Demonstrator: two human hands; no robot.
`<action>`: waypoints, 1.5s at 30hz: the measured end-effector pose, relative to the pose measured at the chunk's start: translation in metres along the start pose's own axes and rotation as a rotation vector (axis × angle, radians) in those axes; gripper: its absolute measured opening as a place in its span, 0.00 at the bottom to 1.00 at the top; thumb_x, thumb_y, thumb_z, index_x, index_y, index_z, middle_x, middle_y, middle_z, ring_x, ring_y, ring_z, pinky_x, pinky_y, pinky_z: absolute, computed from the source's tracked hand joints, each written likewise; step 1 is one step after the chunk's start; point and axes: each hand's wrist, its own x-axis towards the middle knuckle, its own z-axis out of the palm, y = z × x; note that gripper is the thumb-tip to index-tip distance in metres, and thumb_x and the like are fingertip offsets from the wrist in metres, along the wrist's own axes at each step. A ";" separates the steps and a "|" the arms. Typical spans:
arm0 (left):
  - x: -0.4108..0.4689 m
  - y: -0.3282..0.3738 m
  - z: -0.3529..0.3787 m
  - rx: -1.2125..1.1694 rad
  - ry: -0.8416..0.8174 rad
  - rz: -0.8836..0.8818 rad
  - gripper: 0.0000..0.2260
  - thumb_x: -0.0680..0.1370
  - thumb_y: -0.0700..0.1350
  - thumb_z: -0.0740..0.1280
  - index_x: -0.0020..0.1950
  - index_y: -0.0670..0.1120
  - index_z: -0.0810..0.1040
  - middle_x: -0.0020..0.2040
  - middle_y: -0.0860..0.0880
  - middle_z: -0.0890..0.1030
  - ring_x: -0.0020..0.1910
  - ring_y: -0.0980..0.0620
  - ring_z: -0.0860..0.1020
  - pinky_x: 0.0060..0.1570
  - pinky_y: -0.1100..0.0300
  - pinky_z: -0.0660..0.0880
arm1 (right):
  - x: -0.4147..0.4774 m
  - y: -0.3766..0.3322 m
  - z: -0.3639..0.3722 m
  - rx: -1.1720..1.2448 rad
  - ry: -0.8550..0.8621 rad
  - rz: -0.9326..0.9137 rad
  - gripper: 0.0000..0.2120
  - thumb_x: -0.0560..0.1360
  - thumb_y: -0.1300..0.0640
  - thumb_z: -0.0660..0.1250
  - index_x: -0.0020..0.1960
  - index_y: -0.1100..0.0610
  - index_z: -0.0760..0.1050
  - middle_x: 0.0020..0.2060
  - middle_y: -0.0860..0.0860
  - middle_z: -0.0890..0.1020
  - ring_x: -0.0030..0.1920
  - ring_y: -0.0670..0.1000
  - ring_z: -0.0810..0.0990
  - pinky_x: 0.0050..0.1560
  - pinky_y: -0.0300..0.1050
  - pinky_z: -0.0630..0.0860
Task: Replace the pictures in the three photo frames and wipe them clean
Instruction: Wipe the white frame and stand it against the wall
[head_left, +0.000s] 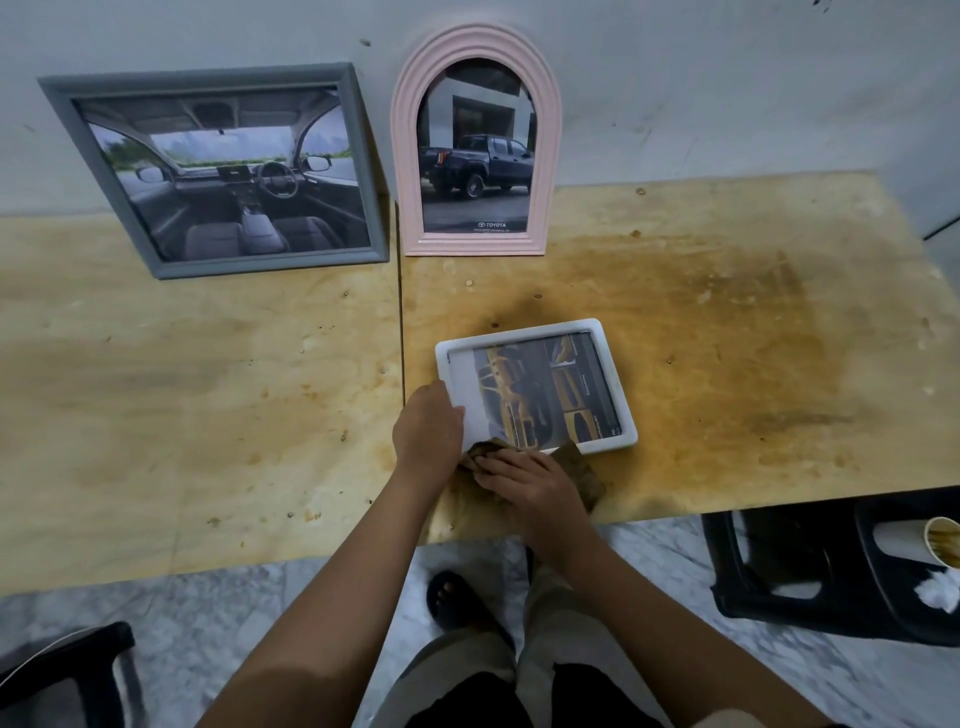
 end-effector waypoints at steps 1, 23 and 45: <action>-0.001 0.000 0.000 -0.004 0.004 0.001 0.12 0.80 0.46 0.60 0.60 0.41 0.73 0.56 0.43 0.77 0.52 0.45 0.76 0.44 0.56 0.71 | -0.001 0.002 -0.002 -0.008 0.000 0.010 0.11 0.72 0.59 0.65 0.52 0.55 0.82 0.53 0.49 0.83 0.57 0.48 0.80 0.60 0.43 0.70; -0.007 -0.003 0.002 0.005 0.021 0.032 0.11 0.81 0.46 0.57 0.57 0.41 0.72 0.54 0.44 0.75 0.48 0.46 0.76 0.40 0.56 0.71 | -0.027 0.064 -0.042 -0.134 0.142 0.112 0.14 0.71 0.63 0.58 0.47 0.60 0.83 0.48 0.54 0.85 0.51 0.55 0.83 0.53 0.46 0.70; -0.016 -0.010 0.037 -0.137 0.140 0.041 0.23 0.82 0.43 0.52 0.76 0.38 0.53 0.77 0.43 0.55 0.77 0.49 0.51 0.74 0.58 0.44 | -0.055 0.080 -0.046 -0.192 0.237 0.365 0.17 0.77 0.59 0.61 0.63 0.66 0.74 0.63 0.61 0.76 0.62 0.58 0.77 0.53 0.59 0.78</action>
